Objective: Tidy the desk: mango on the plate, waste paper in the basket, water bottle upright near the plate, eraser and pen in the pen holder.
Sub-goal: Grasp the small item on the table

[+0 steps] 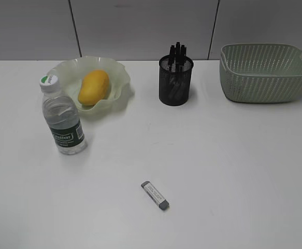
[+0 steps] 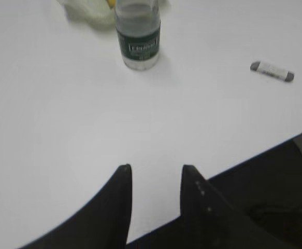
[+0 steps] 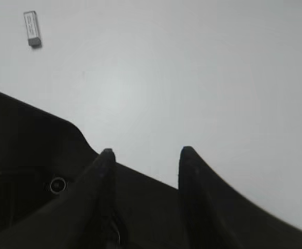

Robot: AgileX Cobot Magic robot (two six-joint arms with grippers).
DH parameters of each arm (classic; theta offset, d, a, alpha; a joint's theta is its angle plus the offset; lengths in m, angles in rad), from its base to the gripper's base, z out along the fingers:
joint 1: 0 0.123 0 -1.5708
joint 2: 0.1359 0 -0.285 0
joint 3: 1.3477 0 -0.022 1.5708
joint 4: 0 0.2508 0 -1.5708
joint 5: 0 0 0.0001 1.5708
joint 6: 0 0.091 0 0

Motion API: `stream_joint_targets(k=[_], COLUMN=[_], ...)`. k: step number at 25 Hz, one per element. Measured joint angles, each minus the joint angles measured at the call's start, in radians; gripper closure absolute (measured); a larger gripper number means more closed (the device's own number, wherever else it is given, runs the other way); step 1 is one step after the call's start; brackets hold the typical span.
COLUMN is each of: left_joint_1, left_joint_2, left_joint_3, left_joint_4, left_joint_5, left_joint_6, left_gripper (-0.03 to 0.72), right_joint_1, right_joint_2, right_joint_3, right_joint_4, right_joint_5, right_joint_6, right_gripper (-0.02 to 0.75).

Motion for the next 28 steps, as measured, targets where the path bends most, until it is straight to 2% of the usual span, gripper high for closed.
stream_joint_targets(k=[3,7,11,14,16,22,28], left_joint_1=[0.0,-0.017,-0.123,-0.215,-0.245,-0.254,-0.255], left_joint_2=[0.208,0.538,0.809,1.014,1.161,1.493,1.669], left_joint_3=[-0.05,-0.165,-0.298,-0.397,-0.45,-0.602,-0.665], left_joint_4=[-0.038,-0.139,-0.157,-0.123,-0.111,-0.231,-0.235], left_joint_5=[-0.061,-0.16,-0.253,-0.299,-0.341,-0.455,-0.445], left_joint_6=[0.0,0.02,-0.003,-0.163,-0.278,-0.407,-0.735], left_gripper=[0.429,0.351,0.337,0.337,0.334,0.271,0.263], right_joint_1=[0.0,0.0,0.0,0.0,0.0,0.0,0.0], right_joint_2=[-0.143,-0.237,-0.252,-0.252,-0.252,-0.252,-0.252], right_joint_3=[0.046,0.082,0.098,0.099,0.099,0.099,0.099], right_joint_4=[0.006,0.01,0.014,0.015,0.015,0.015,0.015], right_joint_5=[0.0,-0.082,-0.102,-0.108,-0.108,-0.109,-0.109], right_joint_6=[0.007,0.007,0.007,0.007,0.007,0.007,0.007], right_gripper=[0.408,0.408,0.408,0.408,0.408,0.408,0.408])
